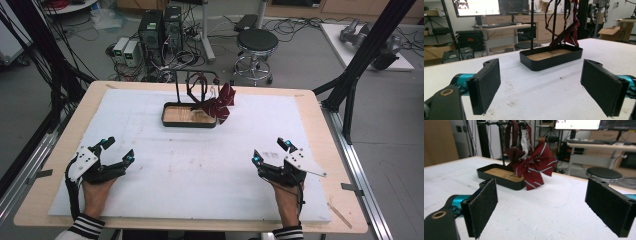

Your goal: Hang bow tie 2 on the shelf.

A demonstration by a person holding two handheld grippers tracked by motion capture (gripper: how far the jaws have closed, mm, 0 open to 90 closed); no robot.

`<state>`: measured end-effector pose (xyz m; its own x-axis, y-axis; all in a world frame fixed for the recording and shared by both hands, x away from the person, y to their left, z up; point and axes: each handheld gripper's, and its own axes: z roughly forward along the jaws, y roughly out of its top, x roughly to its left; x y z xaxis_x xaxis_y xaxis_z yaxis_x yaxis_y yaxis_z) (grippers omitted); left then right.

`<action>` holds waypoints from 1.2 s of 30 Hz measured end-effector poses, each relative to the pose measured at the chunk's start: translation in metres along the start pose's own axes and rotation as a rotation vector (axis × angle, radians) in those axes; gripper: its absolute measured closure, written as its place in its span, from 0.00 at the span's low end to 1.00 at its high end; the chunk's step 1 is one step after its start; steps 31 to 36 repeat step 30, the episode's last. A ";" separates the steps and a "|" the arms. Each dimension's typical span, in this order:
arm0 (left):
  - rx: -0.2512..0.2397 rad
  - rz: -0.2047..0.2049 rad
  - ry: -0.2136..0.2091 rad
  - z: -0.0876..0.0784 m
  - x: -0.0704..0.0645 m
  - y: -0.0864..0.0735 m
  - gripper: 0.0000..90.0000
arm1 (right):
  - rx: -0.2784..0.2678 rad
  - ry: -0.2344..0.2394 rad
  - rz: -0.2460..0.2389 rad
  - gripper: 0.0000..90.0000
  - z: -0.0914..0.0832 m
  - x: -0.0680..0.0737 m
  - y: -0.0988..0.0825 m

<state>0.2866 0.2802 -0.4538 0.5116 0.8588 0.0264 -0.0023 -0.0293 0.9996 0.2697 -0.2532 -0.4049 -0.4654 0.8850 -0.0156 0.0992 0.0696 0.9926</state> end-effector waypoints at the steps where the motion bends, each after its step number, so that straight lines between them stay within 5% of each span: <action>1: 0.000 0.000 0.000 0.000 0.000 0.000 0.19 | -0.011 -0.005 -0.013 0.11 -0.001 0.000 0.001; 4: 0.000 0.000 0.000 0.000 0.000 0.000 0.19 | -0.039 -0.001 -0.031 0.11 -0.002 0.001 0.002; 8: 0.002 0.005 0.001 0.000 0.000 0.000 0.19 | 0.008 0.028 -0.006 0.11 -0.002 -0.004 -0.001; 10: 0.001 0.004 0.002 0.000 -0.001 0.000 0.19 | -0.032 0.034 -0.004 0.11 -0.003 -0.006 -0.010; 18: 0.002 0.008 0.002 0.000 -0.001 0.000 0.19 | -0.037 0.026 0.016 0.11 -0.001 -0.008 -0.041; 20: 0.002 0.009 0.003 0.000 -0.001 0.000 0.19 | -0.023 0.036 -0.023 0.11 0.001 -0.006 -0.042; 36: 0.000 0.005 0.005 0.000 -0.001 0.000 0.19 | -0.046 0.049 -0.007 0.11 0.002 -0.005 -0.048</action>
